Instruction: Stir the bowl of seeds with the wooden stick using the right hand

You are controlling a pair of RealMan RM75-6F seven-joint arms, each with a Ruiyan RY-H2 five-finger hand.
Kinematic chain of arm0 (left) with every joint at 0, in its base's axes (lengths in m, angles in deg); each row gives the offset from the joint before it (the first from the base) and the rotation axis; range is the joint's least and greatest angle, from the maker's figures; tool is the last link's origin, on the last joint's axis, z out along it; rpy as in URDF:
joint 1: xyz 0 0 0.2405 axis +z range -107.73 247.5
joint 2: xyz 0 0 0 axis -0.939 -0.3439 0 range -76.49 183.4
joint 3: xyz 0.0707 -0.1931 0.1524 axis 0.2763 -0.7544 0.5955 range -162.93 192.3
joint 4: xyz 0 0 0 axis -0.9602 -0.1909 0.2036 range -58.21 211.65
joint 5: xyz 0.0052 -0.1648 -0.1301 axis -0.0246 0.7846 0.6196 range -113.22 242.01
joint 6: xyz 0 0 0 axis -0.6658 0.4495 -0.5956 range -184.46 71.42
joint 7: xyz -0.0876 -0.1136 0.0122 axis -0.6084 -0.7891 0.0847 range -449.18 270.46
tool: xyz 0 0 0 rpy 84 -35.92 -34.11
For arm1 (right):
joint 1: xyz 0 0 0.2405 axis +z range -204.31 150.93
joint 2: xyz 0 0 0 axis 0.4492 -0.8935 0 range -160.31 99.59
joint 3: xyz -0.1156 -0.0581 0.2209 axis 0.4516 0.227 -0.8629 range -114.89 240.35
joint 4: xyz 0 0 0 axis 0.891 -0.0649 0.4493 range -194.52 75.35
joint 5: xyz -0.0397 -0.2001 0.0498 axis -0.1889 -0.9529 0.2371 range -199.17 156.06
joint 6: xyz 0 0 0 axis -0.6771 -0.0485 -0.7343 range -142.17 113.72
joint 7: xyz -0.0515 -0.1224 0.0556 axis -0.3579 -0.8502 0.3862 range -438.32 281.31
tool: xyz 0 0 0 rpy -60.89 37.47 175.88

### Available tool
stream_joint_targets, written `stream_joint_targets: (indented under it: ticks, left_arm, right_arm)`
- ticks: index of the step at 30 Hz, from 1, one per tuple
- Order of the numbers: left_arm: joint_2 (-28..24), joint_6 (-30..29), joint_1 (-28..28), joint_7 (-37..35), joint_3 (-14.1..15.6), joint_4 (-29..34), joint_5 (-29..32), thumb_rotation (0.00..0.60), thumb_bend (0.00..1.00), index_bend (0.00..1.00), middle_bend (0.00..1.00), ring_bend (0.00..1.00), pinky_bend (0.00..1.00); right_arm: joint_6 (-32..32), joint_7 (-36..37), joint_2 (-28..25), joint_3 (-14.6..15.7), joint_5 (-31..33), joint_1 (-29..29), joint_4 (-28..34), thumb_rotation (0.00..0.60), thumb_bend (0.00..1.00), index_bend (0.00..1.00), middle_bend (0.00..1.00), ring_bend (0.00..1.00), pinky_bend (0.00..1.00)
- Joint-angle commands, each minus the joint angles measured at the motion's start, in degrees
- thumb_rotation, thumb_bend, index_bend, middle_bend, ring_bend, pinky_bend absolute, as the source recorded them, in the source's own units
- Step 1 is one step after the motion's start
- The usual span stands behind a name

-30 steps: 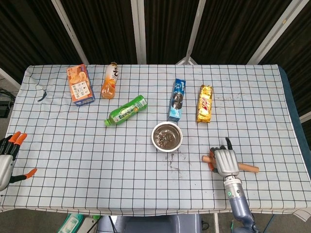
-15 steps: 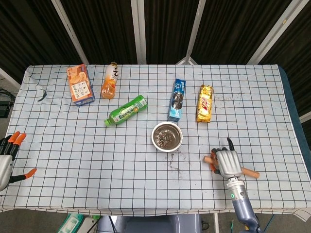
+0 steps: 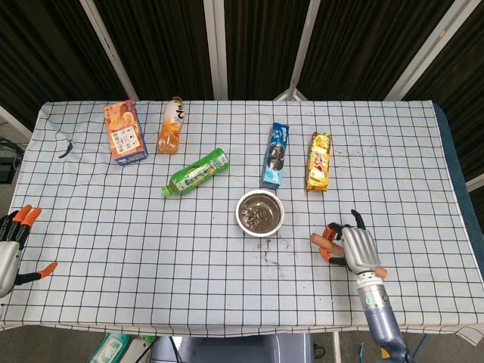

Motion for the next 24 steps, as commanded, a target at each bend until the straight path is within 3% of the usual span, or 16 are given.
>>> stream_joint_targets:
  ticks: [1,13,24]
  left_arm:
    - [0.0,0.0,0.0,0.0,0.0,0.1,0.0,0.6,0.02,0.0,0.0,0.0,0.0]
    - [0.0,0.0,0.0,0.2,0.0,0.2,0.1,0.6,0.02,0.0,0.0,0.0,0.0]
    - [0.2,0.0,0.0,0.6,-0.1,0.2,0.3,0.6,0.02,0.0,0.0,0.0,0.0]
  right_arm:
    - [-2.2,9.0,-4.5,-3.9,3.3,-0.6,6.0,0.6,0.69,0.76,0.64,0.5,0.0]
    - [-2.0,18.6,-12.0,-8.1,3.9,-1.7,12.9,0.6,0.69,0.77,0.65,0.51,0.0]
    - [-1.0,27.6,-16.1,-10.7,4.3,-3.1,15.0,0.6,0.69,0.77,0.65,0.51,0.0]
